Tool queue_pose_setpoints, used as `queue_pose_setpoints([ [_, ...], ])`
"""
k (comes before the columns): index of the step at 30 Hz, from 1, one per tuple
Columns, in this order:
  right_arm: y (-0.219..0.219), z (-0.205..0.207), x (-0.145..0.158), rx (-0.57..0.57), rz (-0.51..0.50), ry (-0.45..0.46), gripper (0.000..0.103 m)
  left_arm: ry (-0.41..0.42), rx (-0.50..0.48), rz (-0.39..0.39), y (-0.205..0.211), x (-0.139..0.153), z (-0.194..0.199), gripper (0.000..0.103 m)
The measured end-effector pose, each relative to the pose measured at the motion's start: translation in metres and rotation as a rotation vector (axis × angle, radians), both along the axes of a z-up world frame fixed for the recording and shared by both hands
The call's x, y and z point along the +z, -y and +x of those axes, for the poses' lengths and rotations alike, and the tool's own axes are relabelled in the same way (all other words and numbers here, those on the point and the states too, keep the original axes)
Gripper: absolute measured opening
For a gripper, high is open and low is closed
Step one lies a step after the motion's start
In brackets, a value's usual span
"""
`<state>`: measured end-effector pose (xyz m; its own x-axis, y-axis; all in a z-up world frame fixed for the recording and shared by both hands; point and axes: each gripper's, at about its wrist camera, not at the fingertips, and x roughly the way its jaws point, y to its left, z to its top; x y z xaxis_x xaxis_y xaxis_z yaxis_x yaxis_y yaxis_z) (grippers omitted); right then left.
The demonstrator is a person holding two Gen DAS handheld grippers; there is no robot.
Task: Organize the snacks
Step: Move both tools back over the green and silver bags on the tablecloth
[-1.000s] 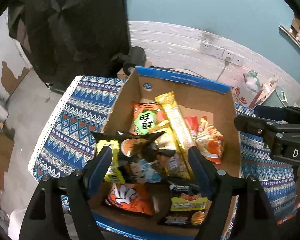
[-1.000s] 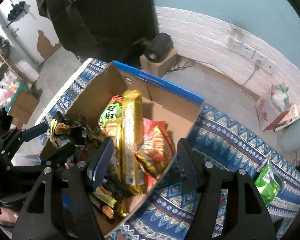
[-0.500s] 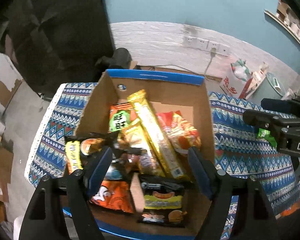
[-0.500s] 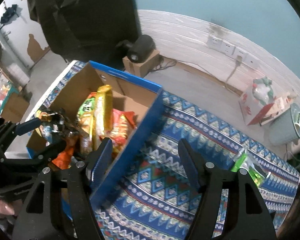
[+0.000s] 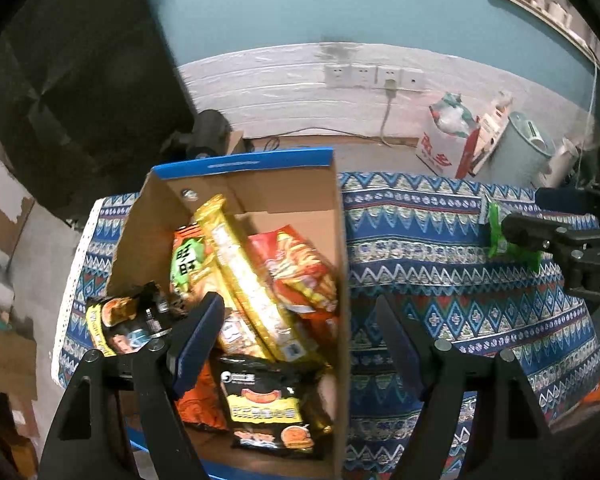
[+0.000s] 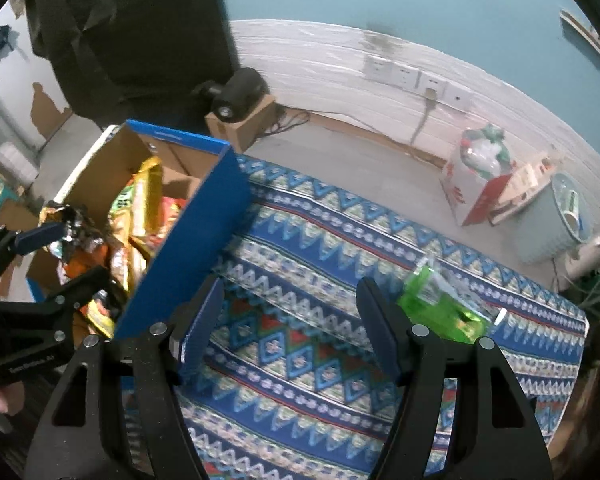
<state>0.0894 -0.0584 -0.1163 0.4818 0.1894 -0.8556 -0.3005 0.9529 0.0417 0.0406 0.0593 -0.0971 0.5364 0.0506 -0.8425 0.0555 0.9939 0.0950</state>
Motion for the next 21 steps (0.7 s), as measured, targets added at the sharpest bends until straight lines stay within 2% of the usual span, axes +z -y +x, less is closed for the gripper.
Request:
queue_pose_setpoints([
  [11,0.053,-0.011,0.000,-0.066,0.012,-0.001,0.070,-0.009,-0.079,0.050,0.050,-0.001,0.002,0.080],
  [21,0.091,-0.009,-0.008,-0.091,-0.074,-0.010,0.070,-0.031,-0.129,0.083,0.095,-0.010,0.017,0.080],
])
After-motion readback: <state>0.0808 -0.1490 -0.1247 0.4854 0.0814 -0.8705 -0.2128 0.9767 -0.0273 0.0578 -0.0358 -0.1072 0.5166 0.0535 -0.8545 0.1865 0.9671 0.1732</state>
